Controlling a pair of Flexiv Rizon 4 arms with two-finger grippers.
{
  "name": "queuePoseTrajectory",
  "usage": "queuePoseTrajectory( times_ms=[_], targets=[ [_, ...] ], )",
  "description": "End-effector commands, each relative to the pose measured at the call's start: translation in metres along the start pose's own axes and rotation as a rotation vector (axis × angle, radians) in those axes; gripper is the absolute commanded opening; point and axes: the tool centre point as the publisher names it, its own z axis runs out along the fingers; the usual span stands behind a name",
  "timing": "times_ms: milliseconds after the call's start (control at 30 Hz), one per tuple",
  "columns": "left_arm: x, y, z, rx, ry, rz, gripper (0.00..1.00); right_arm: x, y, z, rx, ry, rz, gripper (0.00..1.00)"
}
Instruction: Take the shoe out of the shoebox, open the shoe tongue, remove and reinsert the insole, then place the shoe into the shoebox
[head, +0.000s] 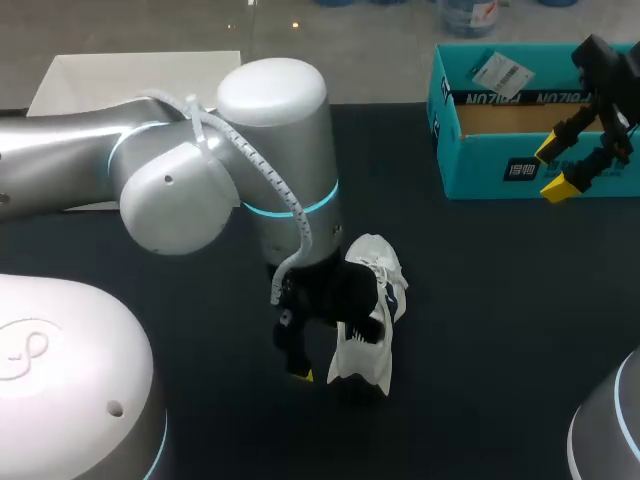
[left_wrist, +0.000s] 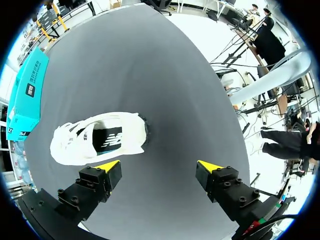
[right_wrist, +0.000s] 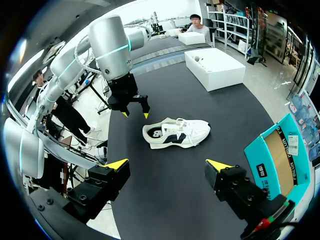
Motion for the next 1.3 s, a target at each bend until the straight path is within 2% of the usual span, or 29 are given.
queuePoseTrajectory(
  times_ms=[33,433,1300],
  targets=[
    [-0.007,-0.029,0.008,-0.083,0.012,-0.017,1.0,-0.001,0.001,0.001,0.003,0.001,0.0,1.0],
    [-0.018,-0.051,0.024,-0.117,-0.01,-0.06,1.0,-0.001,0.001,0.001,0.003,0.001,0.0,1.0],
    [-0.033,-0.04,0.046,-0.141,0.013,-0.126,1.0,-0.001,0.001,0.001,0.003,0.001,0.0,1.0]
  ],
)
